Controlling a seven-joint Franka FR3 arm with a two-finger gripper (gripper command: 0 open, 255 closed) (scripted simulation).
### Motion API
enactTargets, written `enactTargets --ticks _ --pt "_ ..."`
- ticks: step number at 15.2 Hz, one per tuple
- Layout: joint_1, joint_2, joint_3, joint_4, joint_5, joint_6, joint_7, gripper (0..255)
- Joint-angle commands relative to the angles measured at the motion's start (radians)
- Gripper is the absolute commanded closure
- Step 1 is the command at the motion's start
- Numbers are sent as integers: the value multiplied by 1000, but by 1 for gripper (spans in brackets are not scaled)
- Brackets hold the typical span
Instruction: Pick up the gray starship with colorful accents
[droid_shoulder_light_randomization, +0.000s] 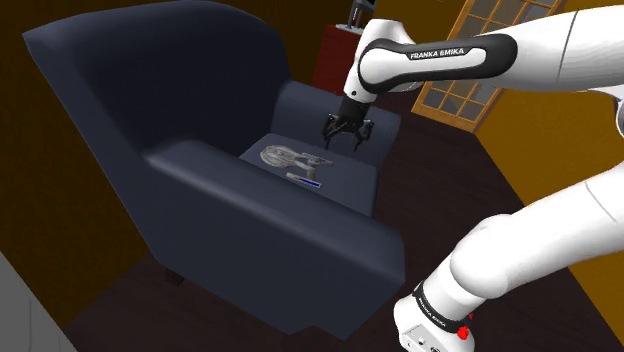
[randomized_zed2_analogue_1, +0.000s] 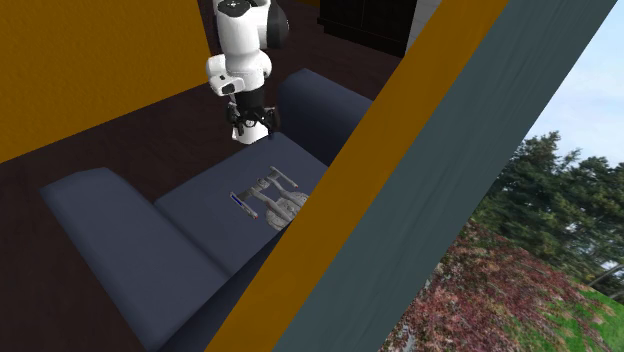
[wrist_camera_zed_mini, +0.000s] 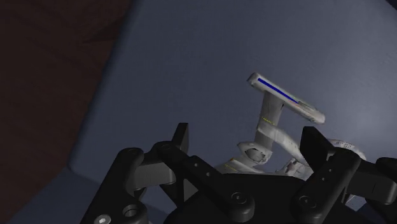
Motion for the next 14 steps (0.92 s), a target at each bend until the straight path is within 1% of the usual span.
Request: enactTargets --ticks 1,8,14 --pt "-12 87 12 45 -14 36 58 0" --pt "-37 371 25 221 -80 115 255 0" --pt "-35 407 23 180 -87 192 262 0"
